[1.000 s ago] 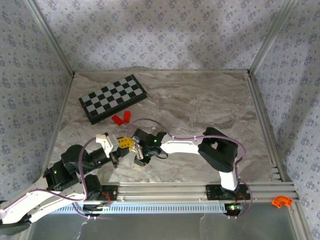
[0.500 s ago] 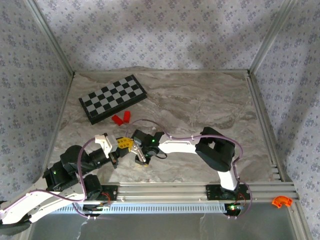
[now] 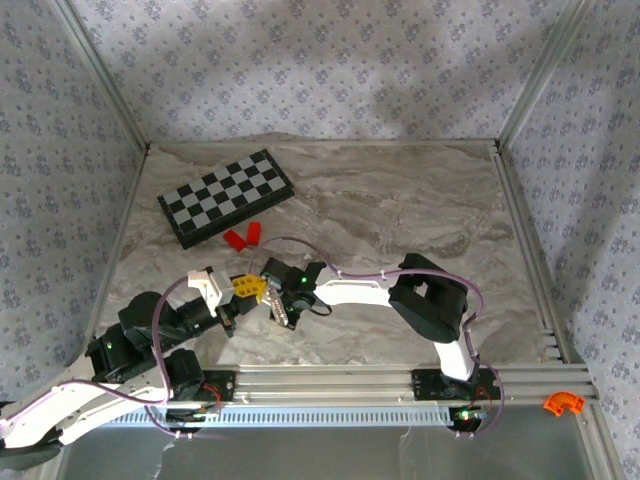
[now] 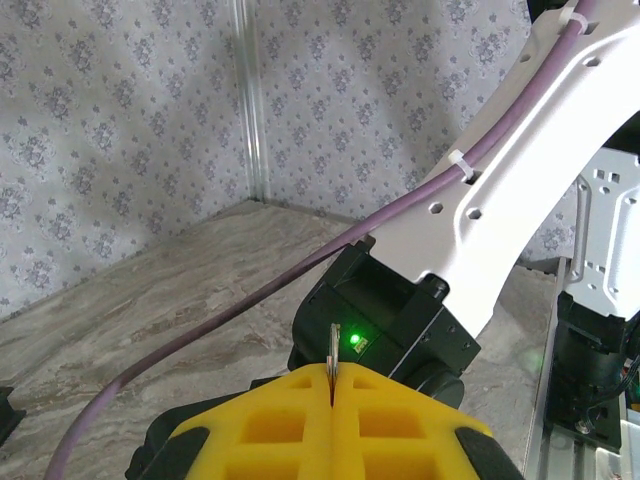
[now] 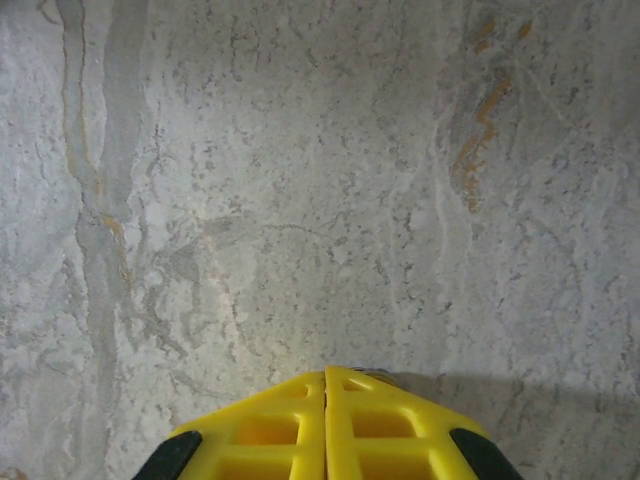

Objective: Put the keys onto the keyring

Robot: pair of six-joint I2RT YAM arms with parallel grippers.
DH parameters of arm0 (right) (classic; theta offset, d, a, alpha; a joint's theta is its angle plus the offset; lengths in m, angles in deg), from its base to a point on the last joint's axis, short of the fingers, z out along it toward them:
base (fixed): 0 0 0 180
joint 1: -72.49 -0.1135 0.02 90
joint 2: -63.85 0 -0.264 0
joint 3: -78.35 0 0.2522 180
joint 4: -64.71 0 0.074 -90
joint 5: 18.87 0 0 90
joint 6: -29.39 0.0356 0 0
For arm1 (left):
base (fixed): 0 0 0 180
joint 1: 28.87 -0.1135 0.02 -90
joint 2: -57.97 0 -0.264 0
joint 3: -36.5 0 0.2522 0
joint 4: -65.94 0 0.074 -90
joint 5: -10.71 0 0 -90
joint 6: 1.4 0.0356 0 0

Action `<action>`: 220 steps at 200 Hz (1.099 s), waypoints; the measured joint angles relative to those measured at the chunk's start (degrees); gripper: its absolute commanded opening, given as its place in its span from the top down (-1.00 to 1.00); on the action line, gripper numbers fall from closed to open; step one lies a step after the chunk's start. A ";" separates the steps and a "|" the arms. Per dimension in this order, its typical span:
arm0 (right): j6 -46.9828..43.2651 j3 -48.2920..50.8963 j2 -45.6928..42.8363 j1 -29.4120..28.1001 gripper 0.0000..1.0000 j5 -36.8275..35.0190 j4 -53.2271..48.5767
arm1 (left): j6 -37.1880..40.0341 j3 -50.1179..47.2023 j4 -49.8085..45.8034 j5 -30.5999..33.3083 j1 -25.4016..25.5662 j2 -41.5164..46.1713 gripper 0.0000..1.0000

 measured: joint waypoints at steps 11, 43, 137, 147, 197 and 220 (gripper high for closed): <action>0.17 0.00 0.00 0.00 0.97 -0.33 -0.07 | 0.00 0.00 0.00 -0.02 0.17 0.04 1.00; 0.26 0.57 -0.37 0.00 1.00 -1.36 -0.04 | 0.02 -0.13 0.00 -0.02 0.24 0.11 1.00; 5.70 11.30 -11.50 0.17 1.00 -4.48 0.55 | 0.17 -0.35 0.02 -0.02 0.87 0.17 1.00; 7.34 13.40 -13.07 0.44 1.00 -4.55 0.76 | 0.17 -0.37 0.02 0.02 0.90 0.17 1.00; 18.18 28.79 -25.16 4.13 1.00 -2.23 6.88 | 0.17 -0.37 0.04 0.24 0.90 0.52 1.00; 23.32 36.15 -30.86 6.38 1.00 0.13 12.20 | 0.20 -0.37 0.02 0.31 0.92 0.52 1.00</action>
